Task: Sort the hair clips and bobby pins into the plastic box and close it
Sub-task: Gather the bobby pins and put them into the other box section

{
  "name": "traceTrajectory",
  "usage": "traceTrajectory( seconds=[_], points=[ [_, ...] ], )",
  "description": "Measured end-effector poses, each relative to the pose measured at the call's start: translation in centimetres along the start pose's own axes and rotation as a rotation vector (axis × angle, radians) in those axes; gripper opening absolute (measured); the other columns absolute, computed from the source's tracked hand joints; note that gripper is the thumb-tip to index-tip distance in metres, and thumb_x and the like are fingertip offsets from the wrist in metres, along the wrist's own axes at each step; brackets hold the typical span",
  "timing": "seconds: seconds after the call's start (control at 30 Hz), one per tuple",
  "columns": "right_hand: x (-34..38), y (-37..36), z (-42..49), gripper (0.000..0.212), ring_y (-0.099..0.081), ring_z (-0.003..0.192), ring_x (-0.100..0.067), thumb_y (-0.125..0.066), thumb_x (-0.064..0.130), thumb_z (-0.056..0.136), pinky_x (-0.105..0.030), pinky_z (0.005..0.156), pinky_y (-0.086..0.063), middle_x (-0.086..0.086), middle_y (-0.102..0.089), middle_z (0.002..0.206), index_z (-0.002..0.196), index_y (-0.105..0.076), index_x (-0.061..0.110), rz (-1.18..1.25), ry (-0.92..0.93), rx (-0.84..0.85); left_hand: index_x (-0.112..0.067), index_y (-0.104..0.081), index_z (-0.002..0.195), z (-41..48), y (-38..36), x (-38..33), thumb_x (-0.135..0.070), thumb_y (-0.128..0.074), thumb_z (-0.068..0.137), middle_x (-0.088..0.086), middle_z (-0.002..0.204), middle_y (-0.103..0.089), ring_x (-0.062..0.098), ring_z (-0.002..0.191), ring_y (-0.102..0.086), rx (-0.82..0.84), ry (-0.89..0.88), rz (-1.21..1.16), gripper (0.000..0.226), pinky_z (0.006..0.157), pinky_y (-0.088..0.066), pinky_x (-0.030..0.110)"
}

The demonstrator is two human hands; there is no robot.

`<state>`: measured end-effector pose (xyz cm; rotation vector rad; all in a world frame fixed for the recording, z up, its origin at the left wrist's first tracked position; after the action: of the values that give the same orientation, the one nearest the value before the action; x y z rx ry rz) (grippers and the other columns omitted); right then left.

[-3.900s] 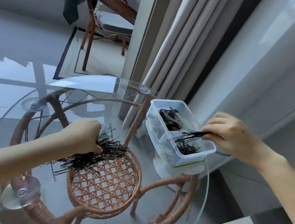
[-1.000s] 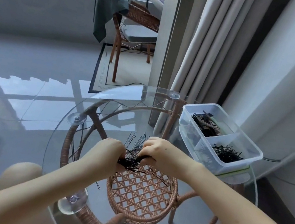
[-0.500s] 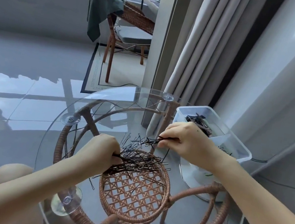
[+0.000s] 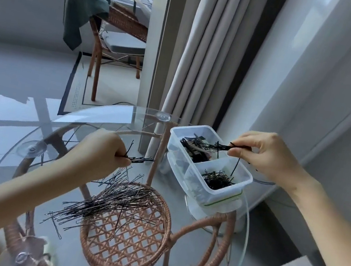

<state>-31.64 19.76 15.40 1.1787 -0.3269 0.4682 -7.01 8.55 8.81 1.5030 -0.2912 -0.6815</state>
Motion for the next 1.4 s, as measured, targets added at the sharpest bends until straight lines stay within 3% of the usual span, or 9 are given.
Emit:
traceTrajectory(
  seconds=[0.07, 0.33, 0.53, 0.73, 0.9, 1.03, 1.2, 1.3, 1.4],
  points=[
    [-1.8, 0.1, -0.1, 0.014, -0.062, 0.068, -0.014, -0.074, 0.012, 0.073, -0.02, 0.065, -0.047, 0.004, -0.067, 0.074, 0.086, -0.075, 0.008, -0.053, -0.017, 0.05, -0.009, -0.056, 0.052, 0.5, 0.4, -0.7, -0.036, -0.062, 0.083, 0.003, 0.047, -0.048, 0.014, 0.04, -0.035, -0.017, 0.001, -0.021, 0.042, 0.039, -0.023, 0.022],
    [-5.8, -5.3, -0.2, 0.014, -0.054, 0.071, -0.002, -0.074, 0.019, 0.076, -0.007, 0.068, -0.037, 0.004, -0.066, 0.078, 0.088, -0.075, 0.012, -0.2, -0.023, 0.361, -0.001, -0.069, 0.069, 2.7, 1.2, -4.9, -0.031, -0.066, 0.08, 0.017, 0.06, -0.06, 0.019, 0.048, -0.037, -0.033, -0.056, -0.179, 0.032, 0.045, -0.029, 0.023],
    [-6.9, -7.7, -0.3, 0.022, -0.057, 0.076, 0.001, -0.073, 0.028, 0.076, -0.006, 0.069, -0.04, 0.015, -0.064, 0.084, 0.096, -0.072, 0.021, -0.169, -0.101, 0.43, -0.01, -0.054, 0.045, 4.5, 0.5, -10.6, -0.026, -0.067, 0.08, 0.001, 0.04, -0.039, 0.013, 0.038, -0.032, -0.011, -0.159, -0.279, 0.041, 0.042, -0.028, 0.021],
    [-8.9, -3.5, -2.0, 0.017, -0.066, 0.063, -0.001, -0.066, 0.012, 0.083, -0.012, 0.063, -0.052, 0.014, -0.071, 0.07, 0.097, -0.071, 0.02, 0.176, -0.288, 0.072, -0.011, -0.051, 0.05, 6.7, -2.5, -15.2, -0.026, -0.063, 0.083, 0.0, 0.042, -0.042, 0.016, 0.041, -0.041, 0.085, -0.172, -0.254, 0.038, 0.045, -0.032, 0.024],
    [-10.1, -0.3, -4.1, 0.02, -0.069, 0.069, -0.011, -0.059, 0.007, 0.087, -0.024, 0.069, -0.058, 0.003, -0.073, 0.078, 0.094, -0.071, 0.021, 0.176, -0.35, -0.213, -0.01, -0.037, 0.048, 7.4, -4.9, -17.8, -0.018, -0.063, 0.082, 0.002, 0.049, -0.037, 0.025, 0.06, -0.045, 0.102, -0.195, -0.117, 0.043, 0.05, -0.038, 0.028],
    [-9.3, 0.3, -4.5, 0.02, -0.069, 0.07, -0.007, -0.06, 0.01, 0.087, -0.031, 0.075, -0.058, 0.006, -0.072, 0.077, 0.094, -0.07, 0.026, 0.125, -0.335, -0.207, -0.01, -0.032, 0.051, 7.5, -6.6, -19.4, -0.011, -0.063, 0.081, 0.002, 0.055, -0.035, 0.026, 0.068, -0.046, 0.19, -0.25, 0.014, 0.043, 0.058, -0.04, 0.03],
    [-7.5, 0.1, -4.5, 0.017, -0.067, 0.069, -0.002, -0.061, 0.009, 0.086, -0.036, 0.079, -0.057, 0.006, -0.072, 0.077, 0.096, -0.07, 0.018, 0.06, -0.347, -0.174, -0.009, -0.031, 0.051, 6.7, -6.2, -20.4, -0.029, -0.07, 0.077, 0.006, 0.054, -0.04, 0.027, 0.066, -0.051, 0.314, -0.349, 0.118, 0.05, 0.061, -0.044, 0.033],
    [-5.1, 0.4, -4.4, 0.017, -0.067, 0.07, -0.003, -0.06, 0.008, 0.087, -0.034, 0.076, -0.058, 0.001, -0.072, 0.078, 0.098, -0.07, 0.014, 0.046, -0.31, -0.236, -0.001, -0.049, 0.054, 6.1, -3.4, -19.5, -0.031, -0.067, 0.079, 0.018, 0.061, -0.056, 0.031, 0.062, -0.057, 0.221, -0.396, -0.078, 0.043, 0.059, -0.05, 0.033],
    [-1.3, 1.4, -4.4, 0.019, -0.068, 0.07, -0.008, -0.06, 0.007, 0.086, -0.029, 0.071, -0.058, 0.002, -0.071, 0.079, 0.098, -0.069, 0.02, 0.098, -0.209, -0.391, -0.007, -0.072, 0.08, 5.0, -0.1, -16.0, -0.029, -0.062, 0.082, 0.011, 0.085, -0.073, 0.024, 0.076, -0.066, 0.028, -0.436, -0.32, 0.025, 0.071, -0.056, 0.034]
  ],
)
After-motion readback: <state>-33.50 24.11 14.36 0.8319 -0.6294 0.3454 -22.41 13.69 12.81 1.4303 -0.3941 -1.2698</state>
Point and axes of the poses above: each hand's wrist, its own z-axis towards the middle knuckle, its own y-axis out of the back of the hand, x = y × z, the point moved 7 cm from there along z, towards the middle knuckle
